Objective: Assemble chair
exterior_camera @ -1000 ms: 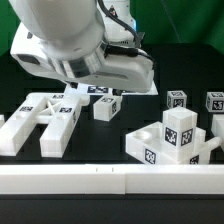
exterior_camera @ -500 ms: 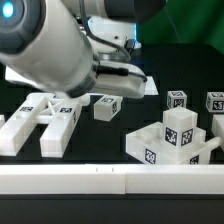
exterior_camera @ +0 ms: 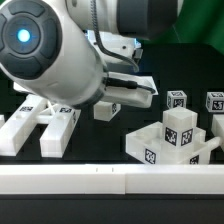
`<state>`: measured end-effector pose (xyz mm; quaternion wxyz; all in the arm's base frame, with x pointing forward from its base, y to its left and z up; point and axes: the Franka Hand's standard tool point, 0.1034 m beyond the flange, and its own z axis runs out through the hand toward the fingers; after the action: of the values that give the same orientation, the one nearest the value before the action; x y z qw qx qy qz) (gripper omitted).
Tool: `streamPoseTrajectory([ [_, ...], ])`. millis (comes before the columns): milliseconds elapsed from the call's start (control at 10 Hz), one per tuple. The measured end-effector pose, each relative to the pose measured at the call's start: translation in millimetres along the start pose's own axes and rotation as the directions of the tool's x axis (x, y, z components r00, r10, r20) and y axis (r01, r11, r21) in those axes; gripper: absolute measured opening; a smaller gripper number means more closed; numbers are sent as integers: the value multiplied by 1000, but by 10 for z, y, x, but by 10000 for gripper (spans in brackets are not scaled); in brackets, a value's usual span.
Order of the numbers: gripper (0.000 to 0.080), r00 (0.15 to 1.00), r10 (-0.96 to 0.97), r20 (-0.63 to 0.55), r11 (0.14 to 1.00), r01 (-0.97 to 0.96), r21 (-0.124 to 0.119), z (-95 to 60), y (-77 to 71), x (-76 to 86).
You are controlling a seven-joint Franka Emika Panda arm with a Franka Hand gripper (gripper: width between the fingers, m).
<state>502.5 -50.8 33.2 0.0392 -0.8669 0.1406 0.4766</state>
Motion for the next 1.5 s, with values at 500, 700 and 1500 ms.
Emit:
streamPoseTrajectory([
  [500,649,1000,5,-12,1000,-5,-6,118,-54,129],
  [700,525,1000,5,-12,1000,-5,-6,139,-56,143],
  [1500,295,1000,21,-9,1000,-21,3,-145,-114,-38],
])
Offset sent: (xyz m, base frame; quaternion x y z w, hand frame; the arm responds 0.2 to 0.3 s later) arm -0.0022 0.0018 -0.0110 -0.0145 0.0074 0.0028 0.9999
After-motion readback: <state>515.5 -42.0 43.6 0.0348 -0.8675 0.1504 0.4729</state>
